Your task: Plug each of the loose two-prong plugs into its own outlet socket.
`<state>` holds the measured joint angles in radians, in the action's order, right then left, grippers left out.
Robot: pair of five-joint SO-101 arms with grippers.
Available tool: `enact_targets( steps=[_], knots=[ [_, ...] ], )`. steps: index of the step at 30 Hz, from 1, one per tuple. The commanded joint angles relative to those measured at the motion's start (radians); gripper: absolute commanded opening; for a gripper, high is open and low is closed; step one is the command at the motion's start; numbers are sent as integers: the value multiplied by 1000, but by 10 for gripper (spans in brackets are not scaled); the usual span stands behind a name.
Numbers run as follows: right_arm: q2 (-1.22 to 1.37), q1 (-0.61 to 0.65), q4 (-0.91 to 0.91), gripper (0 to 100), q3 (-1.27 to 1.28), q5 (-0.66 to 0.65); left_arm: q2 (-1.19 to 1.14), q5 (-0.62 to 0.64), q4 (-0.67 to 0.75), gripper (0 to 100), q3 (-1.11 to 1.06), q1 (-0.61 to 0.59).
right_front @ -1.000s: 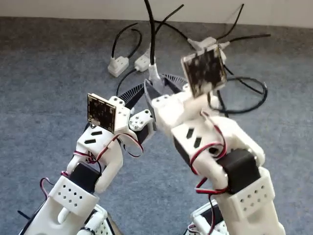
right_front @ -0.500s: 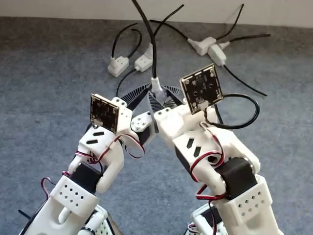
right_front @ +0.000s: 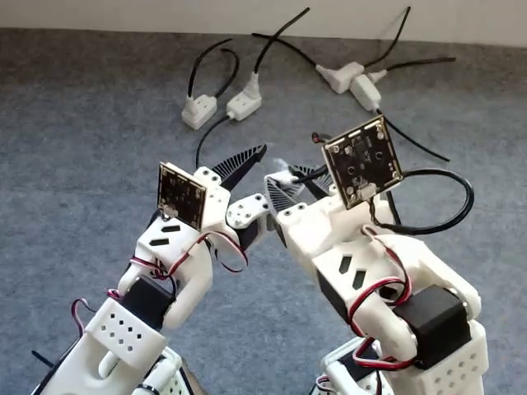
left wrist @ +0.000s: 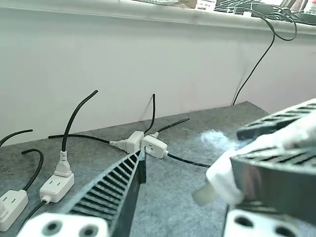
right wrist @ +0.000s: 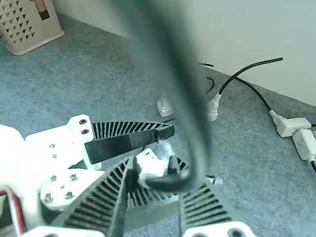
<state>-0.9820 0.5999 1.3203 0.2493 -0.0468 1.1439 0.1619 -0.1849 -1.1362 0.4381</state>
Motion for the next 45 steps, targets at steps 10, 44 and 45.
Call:
enact_targets(
  steps=[10, 44, 45],
  knots=[
    [-5, 13, 142, 33, -33, -9, 12, 2, 23, 259, 7, -18],
    [911, -199, 444, 31, -1144, 304, 13, 9, 11, 252, -199, -638],
    [911, -197, 444, 32, -1132, 313, 13, 11, -12, 239, -197, -676]
  ],
)
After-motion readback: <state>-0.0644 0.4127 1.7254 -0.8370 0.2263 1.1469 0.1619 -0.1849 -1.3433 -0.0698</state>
